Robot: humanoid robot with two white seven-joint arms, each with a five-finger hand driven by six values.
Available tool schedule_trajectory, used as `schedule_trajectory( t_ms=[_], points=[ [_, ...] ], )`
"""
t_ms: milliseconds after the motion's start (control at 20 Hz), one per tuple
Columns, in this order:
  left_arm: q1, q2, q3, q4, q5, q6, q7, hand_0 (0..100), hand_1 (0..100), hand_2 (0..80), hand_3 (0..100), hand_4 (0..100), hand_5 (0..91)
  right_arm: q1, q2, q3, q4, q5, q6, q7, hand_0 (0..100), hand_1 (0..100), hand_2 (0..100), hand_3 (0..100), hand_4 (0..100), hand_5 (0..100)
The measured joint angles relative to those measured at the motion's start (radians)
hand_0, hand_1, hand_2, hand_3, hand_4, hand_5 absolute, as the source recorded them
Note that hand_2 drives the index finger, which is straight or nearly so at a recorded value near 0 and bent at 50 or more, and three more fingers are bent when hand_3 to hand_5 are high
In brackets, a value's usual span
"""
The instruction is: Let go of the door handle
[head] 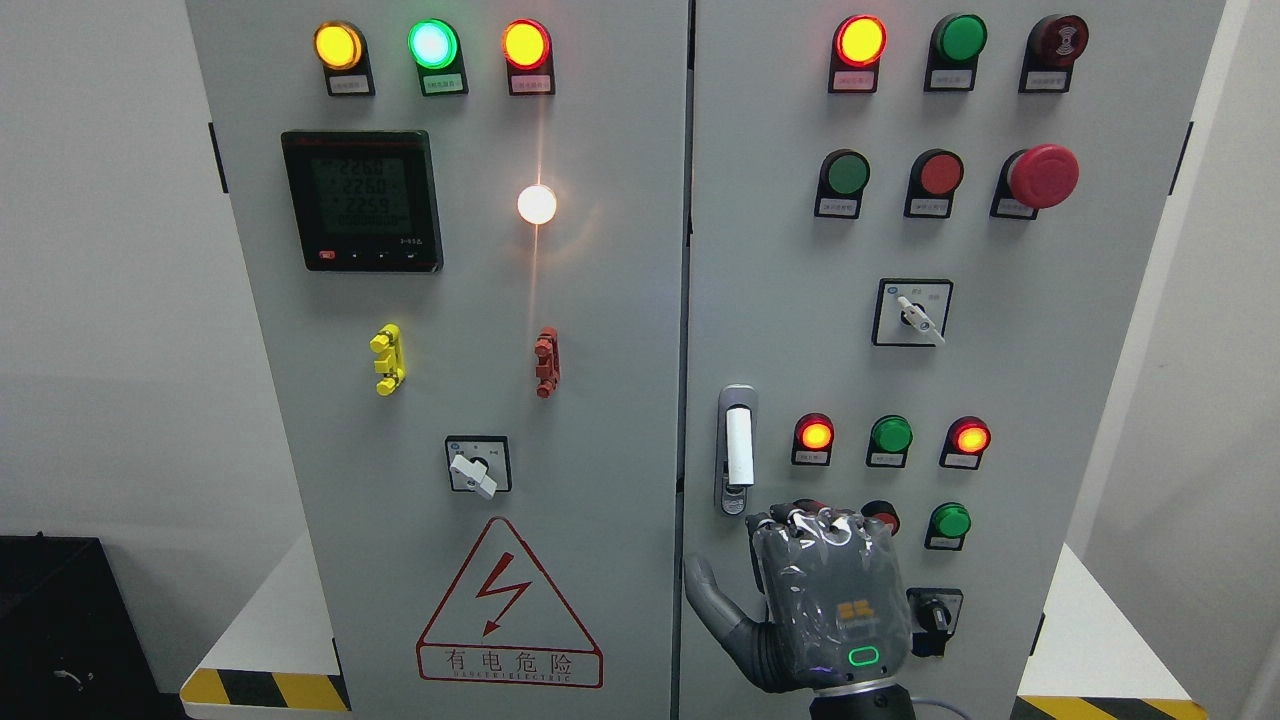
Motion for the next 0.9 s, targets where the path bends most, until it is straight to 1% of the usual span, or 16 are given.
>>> schedule_trajectory(
  t_ms=[300,501,651,801,901],
  points=[
    [0.000,0.000,0.000,0.000,0.000,0.000,0.000,12,56,0.0,0,0,0.0,-0.047,0.001,-0.003,0.035,0.001,0.032,0.002,33,23,100,100,100,100],
    [0.000,0.000,0.000,0.000,0.000,0.000,0.000,12,56,0.0,0,0,0.0,-0.072,0.001,-0.004,0.052,0.002,0.044,0.002,31,27,100,100,100,100],
    [0.000,0.000,0.000,0.000,0.000,0.000,0.000,12,56,0.0,0,0,0.0,-0.089,0.001,-0.005,0.063,0.002,0.056,-0.003,31,27,100,100,100,100],
    [0.000,0.000,0.000,0.000,0.000,0.000,0.000,12,56,0.0,0,0,0.0,-0.102,0.001,-0.006,0.072,0.002,0.059,0.019,31,27,100,100,100,100],
    [0.000,0.000,0.000,0.000,0.000,0.000,0.000,12,56,0.0,0,0,0.0,-0.108,0.001,-0.007,0.077,0.002,0.060,0.023,31,27,100,100,100,100]
  ],
)
